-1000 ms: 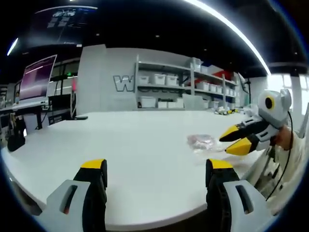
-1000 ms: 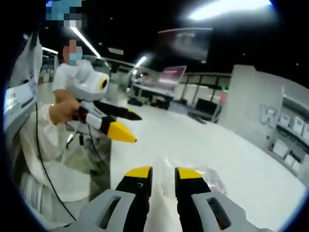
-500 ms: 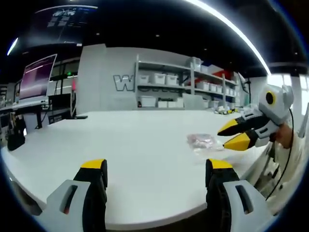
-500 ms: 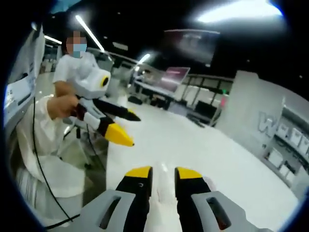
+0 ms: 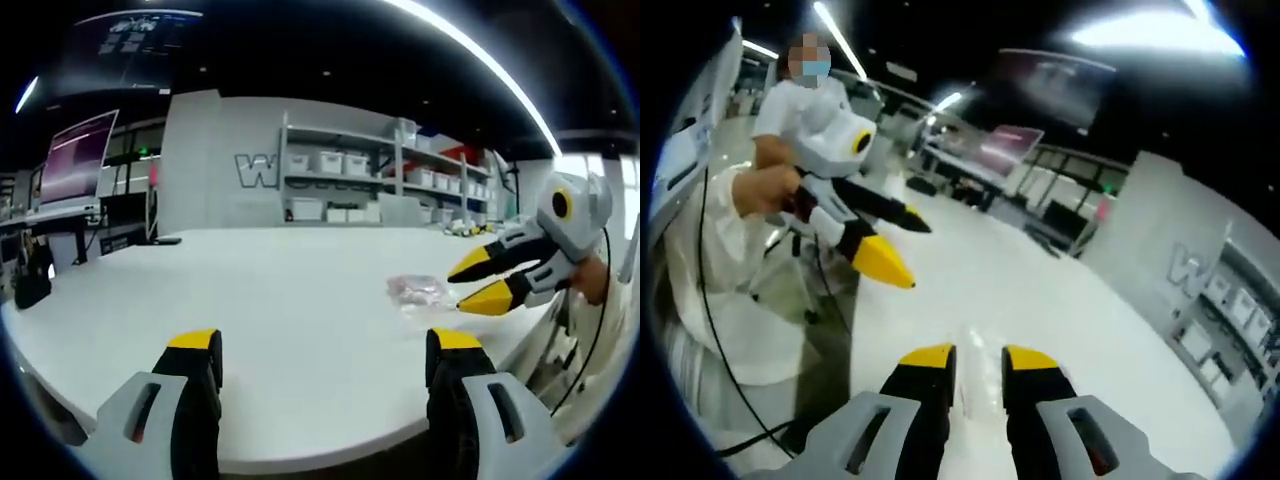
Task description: Open the resealable bag by pulling the two sides of the seal apart until the entire bag opening is separated and visibly accessible.
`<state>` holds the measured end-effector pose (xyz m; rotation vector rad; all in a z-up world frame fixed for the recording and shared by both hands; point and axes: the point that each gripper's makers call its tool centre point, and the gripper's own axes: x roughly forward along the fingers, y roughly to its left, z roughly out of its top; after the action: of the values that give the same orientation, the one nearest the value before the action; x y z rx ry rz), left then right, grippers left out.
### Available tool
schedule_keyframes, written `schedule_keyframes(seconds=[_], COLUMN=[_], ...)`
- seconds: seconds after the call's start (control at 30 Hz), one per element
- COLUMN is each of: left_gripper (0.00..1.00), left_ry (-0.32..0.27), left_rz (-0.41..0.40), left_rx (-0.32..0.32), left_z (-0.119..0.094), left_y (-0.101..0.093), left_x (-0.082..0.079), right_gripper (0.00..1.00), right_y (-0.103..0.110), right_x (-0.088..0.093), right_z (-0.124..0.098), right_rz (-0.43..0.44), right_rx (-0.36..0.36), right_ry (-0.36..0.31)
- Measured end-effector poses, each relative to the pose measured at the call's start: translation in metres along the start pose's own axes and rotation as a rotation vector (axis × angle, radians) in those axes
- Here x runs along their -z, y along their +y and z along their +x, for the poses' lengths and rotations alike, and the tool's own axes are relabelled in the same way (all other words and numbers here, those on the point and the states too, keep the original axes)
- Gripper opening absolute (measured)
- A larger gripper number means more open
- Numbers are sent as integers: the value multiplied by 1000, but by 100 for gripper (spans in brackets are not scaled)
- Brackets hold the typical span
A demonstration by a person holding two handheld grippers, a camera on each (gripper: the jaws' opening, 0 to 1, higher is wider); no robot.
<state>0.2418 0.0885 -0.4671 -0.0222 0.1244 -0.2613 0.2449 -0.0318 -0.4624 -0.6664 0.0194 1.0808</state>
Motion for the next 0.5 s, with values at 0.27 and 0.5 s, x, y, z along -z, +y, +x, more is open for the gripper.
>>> schedule_keyframes(seconds=[0.27, 0.5], left_gripper=[83, 83], left_ry=[0, -1], left_rz=[-5, -8], left_rx=[-2, 0], left_z=[-1, -1], left_y=[1, 1], left_x=[1, 2], right_gripper=[15, 13], right_y=[0, -1], right_x=[3, 3], right_z=[1, 4], right_rz=[-47, -74], right_rx=[-3, -6], right_ry=[35, 45])
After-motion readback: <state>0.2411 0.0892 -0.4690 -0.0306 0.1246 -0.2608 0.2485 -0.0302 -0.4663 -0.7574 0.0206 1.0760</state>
